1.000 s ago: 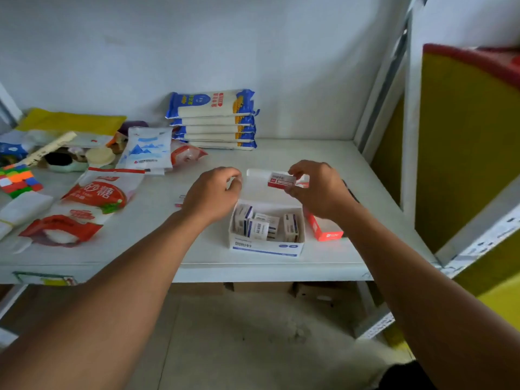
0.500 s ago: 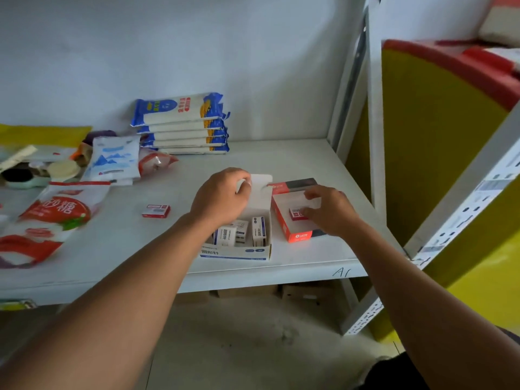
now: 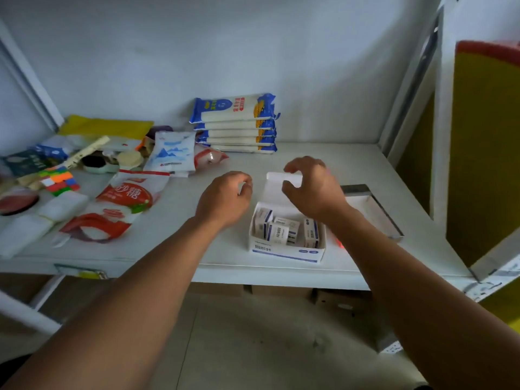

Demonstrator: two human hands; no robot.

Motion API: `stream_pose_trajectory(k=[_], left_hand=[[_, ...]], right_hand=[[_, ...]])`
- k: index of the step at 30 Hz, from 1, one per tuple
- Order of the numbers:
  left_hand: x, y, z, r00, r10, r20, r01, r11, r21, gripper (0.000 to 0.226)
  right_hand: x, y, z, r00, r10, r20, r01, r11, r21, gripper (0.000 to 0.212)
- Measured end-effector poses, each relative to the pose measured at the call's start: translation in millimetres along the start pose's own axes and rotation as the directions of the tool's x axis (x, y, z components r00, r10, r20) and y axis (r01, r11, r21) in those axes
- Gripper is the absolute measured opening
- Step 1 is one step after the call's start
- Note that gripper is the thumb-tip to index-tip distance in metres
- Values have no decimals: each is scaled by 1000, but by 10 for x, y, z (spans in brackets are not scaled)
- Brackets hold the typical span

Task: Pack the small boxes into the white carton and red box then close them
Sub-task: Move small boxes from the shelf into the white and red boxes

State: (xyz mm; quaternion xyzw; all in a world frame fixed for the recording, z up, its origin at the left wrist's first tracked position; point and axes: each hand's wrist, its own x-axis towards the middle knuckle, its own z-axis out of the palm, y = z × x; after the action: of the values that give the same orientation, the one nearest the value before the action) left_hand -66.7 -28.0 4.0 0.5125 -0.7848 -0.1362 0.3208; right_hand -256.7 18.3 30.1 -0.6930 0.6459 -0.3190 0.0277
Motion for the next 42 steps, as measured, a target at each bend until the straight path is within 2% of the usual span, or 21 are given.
stream_pose_trajectory(k=[6, 10, 15, 22, 28, 31, 34, 37, 40, 42], left_hand=[[-82, -391, -310, 987, -132, -91, 133, 991, 3, 28], [-132, -632, -426, 975, -187, -123, 192, 981, 24, 32], [-188, -884, -452, 972, -195, -135, 202, 979, 41, 36], [-178, -920, -378, 971, -206, -120, 211, 977, 35, 38], [-71, -693, -259, 975, -198, -103, 198, 980, -14, 33], [-41, -480, -101, 978, -188, -90, 182, 981, -68, 31], [5, -166, 57, 990, -109, -84, 101, 990, -102, 31], [62, 143, 179, 996, -41, -80, 33, 994, -107, 30], [81, 363, 264, 998, 8, -62, -14, 996, -92, 32], [68, 446, 298, 999, 11, -48, -16, 996, -87, 33]], right_hand=[[300, -495, 584, 979, -101, 178, 105, 994, -11, 38], [501, -725, 988, 919, -68, 388, 116, 988, -101, 49], [662, -806, 1378, 866, -9, 499, 125, 972, -200, 51], [679, -794, 1479, 878, -41, 477, 180, 952, -248, 38], [599, -463, 695, 952, -41, 302, 59, 997, -53, 28], [435, -15, 205, 987, 20, 162, -14, 999, -37, 28], [211, 453, -157, 988, 149, 50, -145, 987, -75, 33], [-10, 812, -344, 954, 294, 64, -289, 954, -83, 36], [-176, 1026, -433, 932, 354, 71, -350, 934, -71, 25], [-253, 1098, -462, 919, 388, 77, -386, 922, -34, 27]])
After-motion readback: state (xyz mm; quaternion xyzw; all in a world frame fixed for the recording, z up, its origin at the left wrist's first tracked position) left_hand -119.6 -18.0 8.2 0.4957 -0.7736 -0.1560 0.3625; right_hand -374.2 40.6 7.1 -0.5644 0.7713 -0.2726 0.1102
